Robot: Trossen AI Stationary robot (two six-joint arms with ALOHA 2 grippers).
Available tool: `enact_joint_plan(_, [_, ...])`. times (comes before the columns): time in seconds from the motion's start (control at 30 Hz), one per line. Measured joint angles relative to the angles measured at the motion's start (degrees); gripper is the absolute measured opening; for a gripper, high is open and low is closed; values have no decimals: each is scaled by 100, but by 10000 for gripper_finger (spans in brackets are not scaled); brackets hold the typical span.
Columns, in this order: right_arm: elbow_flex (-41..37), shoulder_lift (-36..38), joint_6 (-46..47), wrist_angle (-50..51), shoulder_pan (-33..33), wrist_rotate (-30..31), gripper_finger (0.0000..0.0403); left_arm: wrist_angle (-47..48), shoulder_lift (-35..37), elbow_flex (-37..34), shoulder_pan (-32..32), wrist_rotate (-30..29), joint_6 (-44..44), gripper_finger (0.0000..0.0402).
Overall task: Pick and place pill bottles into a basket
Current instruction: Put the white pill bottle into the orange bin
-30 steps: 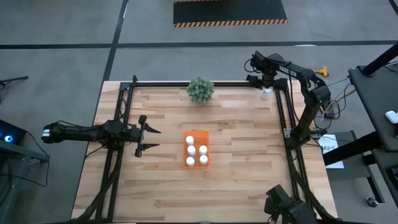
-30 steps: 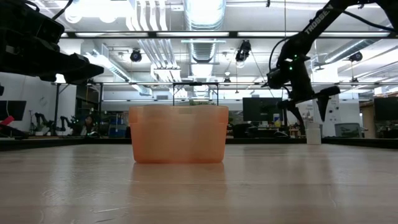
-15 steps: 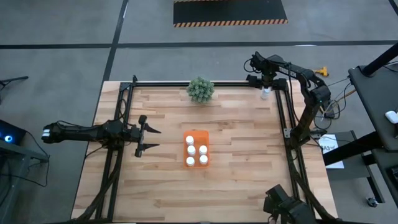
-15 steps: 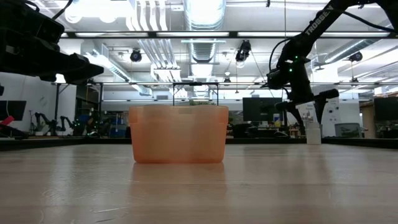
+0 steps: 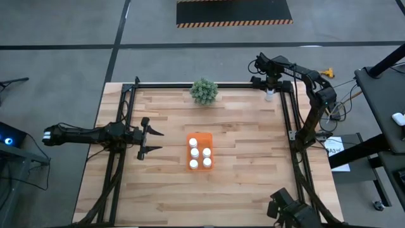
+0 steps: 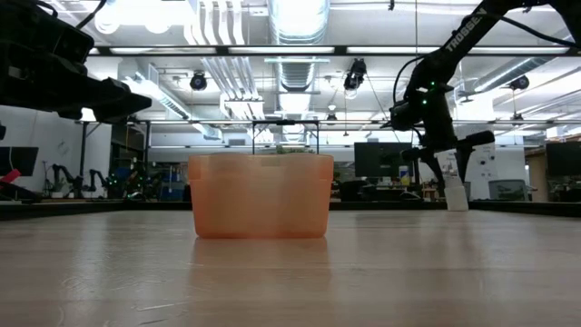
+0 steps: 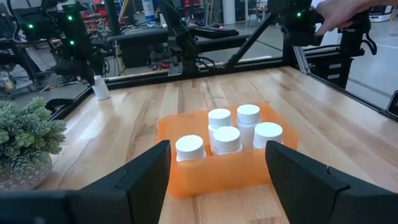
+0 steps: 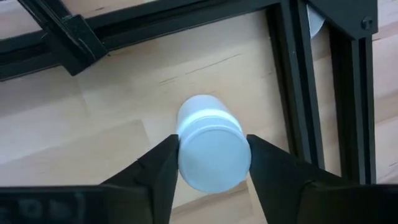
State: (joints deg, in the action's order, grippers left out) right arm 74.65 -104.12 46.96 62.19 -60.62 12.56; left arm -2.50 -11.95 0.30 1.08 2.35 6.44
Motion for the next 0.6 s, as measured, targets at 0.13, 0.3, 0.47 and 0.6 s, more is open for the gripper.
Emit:
enact_joint_plan(0.13, [0,0,-29,16,0,-58,149,0,1,0,1,1,2,245])
enact_joint_plan(0.3, [0,0,-124,31,39,-89,144,2,-2,0,1,1,2,245])
enact_joint_plan(0.47, [14,3,-415,73,241,-295,144,2,2,0,1,0,2,245])
enact_joint_plan(0.6, [17,15,-586,83,592,-366,144,3,1,0,0,1,2,245])
